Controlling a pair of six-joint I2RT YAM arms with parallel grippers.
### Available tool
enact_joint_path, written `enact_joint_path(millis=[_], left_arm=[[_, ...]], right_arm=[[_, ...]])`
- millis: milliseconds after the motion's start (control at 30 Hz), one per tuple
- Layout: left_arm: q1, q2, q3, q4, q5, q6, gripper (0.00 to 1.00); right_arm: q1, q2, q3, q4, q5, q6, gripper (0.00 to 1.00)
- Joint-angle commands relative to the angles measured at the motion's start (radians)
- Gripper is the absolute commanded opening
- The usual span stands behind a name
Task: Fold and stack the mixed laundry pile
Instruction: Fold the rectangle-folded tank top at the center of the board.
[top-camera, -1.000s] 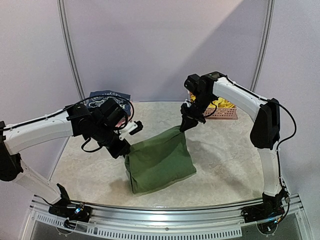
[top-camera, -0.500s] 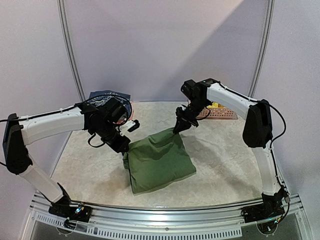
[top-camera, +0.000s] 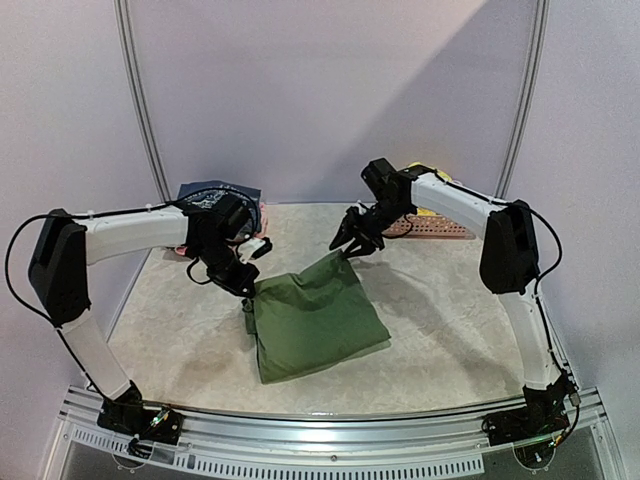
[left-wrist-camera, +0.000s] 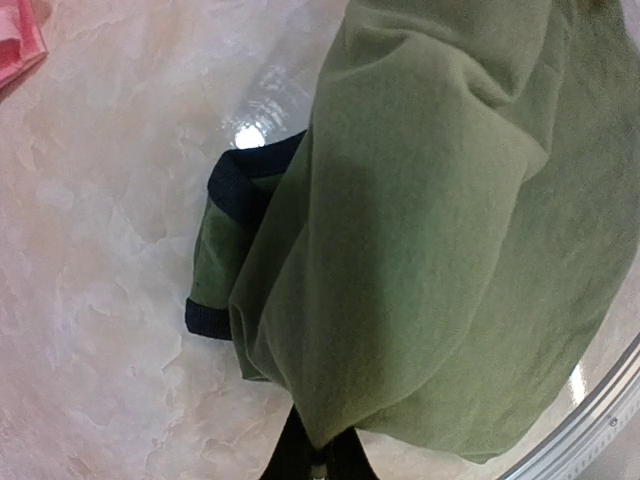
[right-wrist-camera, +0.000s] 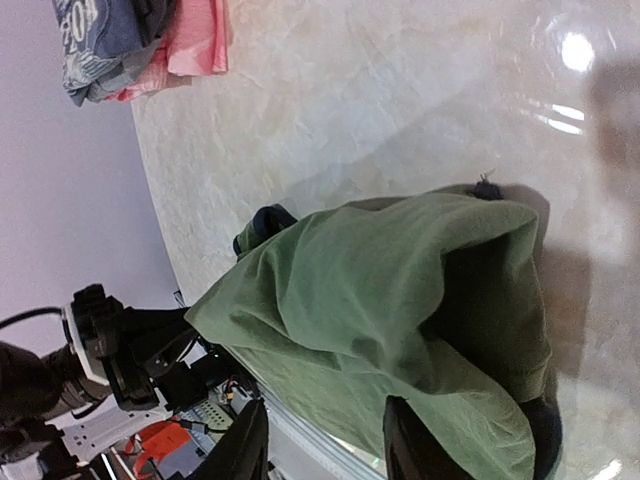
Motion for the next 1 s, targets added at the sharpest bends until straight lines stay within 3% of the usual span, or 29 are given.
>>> enact_joint_path(millis=[0,167,400,533,600,633,700,800,967], left_arm=[[0.062,0.055,0.047,0.011,0.02,-0.004,0.0],[0.13,0.114,0.09,-0.018,0.017,-0.001,0.0],[0.173,0.276,0.215,-0.087,0.003,-0.002,0.03],[0.192,0.322,0.316,-0.142,-0.079,-0.09,0.19],[0.191,0.286,0.339,-0.134,-0.114,-0.135,0.35],[0.191,0.264,0.345,-0.128,-0.127,-0.15,0.47],[0.185,0.221,0.356,-0.125,-0.146,-0.154,0.57],[0.16,0.175,0.359,-0.132,-0.152,-0.135,0.57],[0.107,0.095,0.279,-0.058,-0.082,-0.083,0.47]], right_arm=[[-0.039,0.003,0.019,0.057,-0.007,-0.005,0.43],[-0.054,-0.039,-0.013,0.021,0.066,-0.078,0.52],[-0.051,-0.151,-0.234,0.108,0.098,-0.151,0.53],[-0.031,-0.197,-0.271,0.156,0.056,-0.196,0.49],[-0.017,-0.206,-0.263,0.165,0.042,-0.227,0.48],[-0.011,-0.209,-0.264,0.174,0.036,-0.237,0.48],[0.0,-0.212,-0.266,0.201,0.019,-0.239,0.46],[0.016,-0.202,-0.264,0.259,-0.004,-0.223,0.43],[0.021,-0.138,-0.223,0.34,-0.03,-0.173,0.36]])
